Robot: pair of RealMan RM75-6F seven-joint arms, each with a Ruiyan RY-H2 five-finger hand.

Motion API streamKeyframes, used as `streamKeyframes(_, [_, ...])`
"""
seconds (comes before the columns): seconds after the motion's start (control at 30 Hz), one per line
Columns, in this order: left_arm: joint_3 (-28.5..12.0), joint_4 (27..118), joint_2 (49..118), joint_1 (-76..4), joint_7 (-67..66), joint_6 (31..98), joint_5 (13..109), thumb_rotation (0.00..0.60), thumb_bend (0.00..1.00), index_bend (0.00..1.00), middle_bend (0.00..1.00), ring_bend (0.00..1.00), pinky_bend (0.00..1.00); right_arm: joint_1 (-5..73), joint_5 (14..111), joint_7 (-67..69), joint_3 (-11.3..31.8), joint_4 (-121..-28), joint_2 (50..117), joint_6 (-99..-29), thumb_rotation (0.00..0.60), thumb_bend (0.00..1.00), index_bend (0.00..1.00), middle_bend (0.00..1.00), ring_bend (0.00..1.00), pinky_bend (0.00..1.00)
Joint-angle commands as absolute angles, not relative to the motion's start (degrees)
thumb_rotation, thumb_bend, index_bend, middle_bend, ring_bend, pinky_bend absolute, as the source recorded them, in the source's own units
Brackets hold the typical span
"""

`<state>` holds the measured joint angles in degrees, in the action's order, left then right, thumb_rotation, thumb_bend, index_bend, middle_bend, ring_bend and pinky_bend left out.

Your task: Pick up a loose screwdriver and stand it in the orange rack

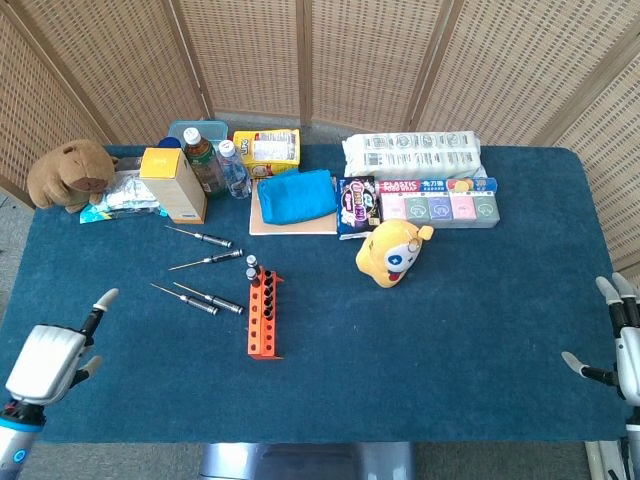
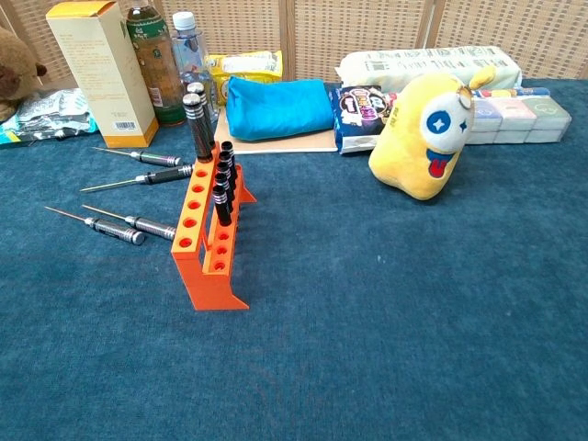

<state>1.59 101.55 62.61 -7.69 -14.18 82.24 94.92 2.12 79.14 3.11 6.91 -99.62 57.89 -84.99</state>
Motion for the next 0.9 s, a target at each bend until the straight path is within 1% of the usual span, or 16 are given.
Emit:
streamKeyframes(0.03, [1.06,101.5,63.88,-11.17,-14.67,74.24,89.24,0.6,0.17,0.03,1.0,1.0,1.0,2.77,78.13,2.43,6.76,-99.38,58.09,-83.31,0.6,0.0,0.0,0.0,0.0,0.0])
streamKeyframes(0.27, [0.24,103.76,63.49,-16.98,-17.07,61.47,80.89,0.6,0.17,0.04,1.0,1.0,1.0,3.74,75.76,1.07,6.92,-98.68,58.76,-80.73,0.6,0.0,0.0,0.0,0.0,0.0])
streamKeyframes(0.37, [-0.84,104.85,63.13,-20.12,-19.57,56.33,75.98,0.6,0.17,0.06,1.0,1.0,1.0,4.0,74.61,0.78,7.16,-98.32,58.94,-79.99,0.6,0.0,0.0,0.0,0.0,0.0])
streamKeyframes(0.53, [-1.92,105.59,63.56,-24.51,-25.7,52.07,70.9,0.6,0.17,0.12,1.0,1.0,1.0,4.05,73.55,0.48,7.44,-97.98,58.97,-79.73,0.6,0.0,0.0,0.0,0.0,0.0])
streamKeyframes(0.7, [-2.44,106.87,63.87,-28.5,-31.41,49.33,65.8,0.6,0.17,0.13,1.0,1.0,1.0,4.1,73.01,0.34,7.48,-97.95,58.82,-79.38,0.6,0.0,0.0,0.0,0.0,0.0])
streamKeyframes(0.9, [-1.43,106.55,65.66,-32.2,-35.97,47.16,60.88,0.6,0.17,0.13,1.0,1.0,1.0,4.14,72.81,0.51,7.51,-98.01,58.64,-79.15,0.6,0.0,0.0,0.0,0.0,0.0])
